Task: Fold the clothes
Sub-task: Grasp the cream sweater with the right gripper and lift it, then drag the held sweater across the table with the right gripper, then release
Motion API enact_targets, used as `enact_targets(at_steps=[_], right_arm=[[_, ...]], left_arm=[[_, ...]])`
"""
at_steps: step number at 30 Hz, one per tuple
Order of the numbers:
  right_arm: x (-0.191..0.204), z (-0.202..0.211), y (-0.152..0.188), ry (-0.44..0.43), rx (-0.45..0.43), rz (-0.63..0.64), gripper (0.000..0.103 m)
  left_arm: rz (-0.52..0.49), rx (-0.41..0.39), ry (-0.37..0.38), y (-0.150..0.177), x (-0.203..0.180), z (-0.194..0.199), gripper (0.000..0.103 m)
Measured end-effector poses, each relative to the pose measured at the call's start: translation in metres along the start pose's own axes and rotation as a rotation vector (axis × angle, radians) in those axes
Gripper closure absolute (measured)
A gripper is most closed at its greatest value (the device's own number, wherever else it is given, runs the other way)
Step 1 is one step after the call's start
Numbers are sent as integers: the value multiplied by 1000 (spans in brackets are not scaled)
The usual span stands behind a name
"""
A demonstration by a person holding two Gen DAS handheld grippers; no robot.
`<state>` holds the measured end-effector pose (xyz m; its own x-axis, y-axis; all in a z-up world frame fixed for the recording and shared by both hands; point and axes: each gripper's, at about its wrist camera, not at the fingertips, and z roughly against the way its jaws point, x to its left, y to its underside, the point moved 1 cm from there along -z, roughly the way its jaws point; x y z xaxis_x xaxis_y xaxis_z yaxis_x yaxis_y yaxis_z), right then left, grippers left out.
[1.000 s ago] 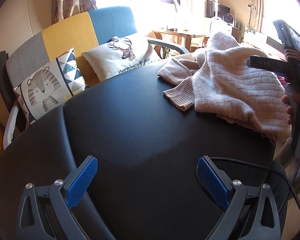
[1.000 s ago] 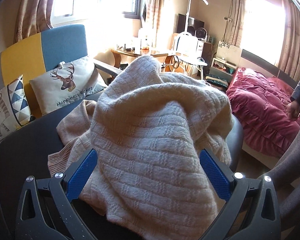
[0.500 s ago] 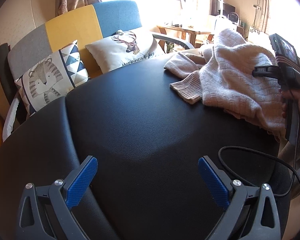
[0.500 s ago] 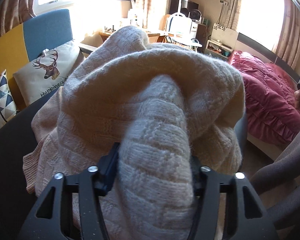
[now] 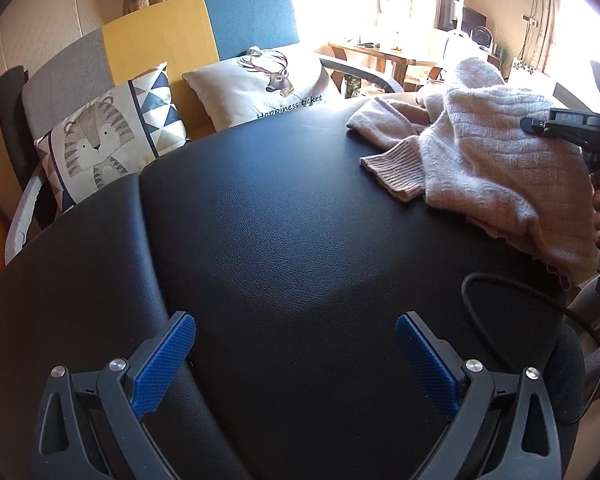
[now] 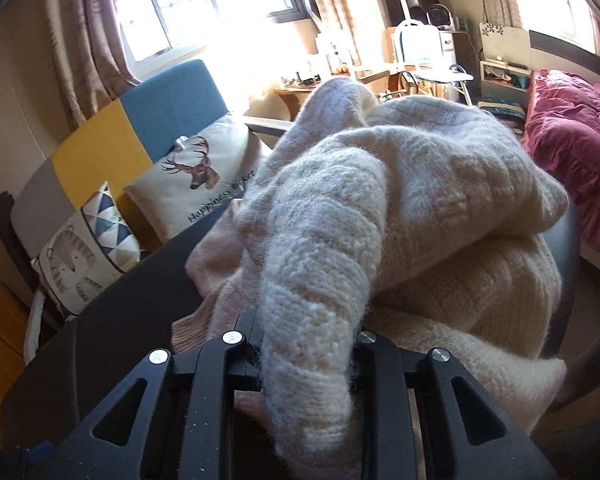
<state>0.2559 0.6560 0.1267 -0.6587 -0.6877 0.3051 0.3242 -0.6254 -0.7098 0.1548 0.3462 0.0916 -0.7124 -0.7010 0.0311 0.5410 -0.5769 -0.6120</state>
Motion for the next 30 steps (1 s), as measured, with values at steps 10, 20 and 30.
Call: enact_targets(at_steps=[10,20,30], right_arm=[[80,30,14,-219,17,75,81],[204,42,66,-432,110,231,81],[299,36,125,-576,215,377,81]], left_arm=[[83,-3,-54,2,37,4,0],[210,-1,-145,24,107,20,0],[321,-6,-238,59,173,39,0]])
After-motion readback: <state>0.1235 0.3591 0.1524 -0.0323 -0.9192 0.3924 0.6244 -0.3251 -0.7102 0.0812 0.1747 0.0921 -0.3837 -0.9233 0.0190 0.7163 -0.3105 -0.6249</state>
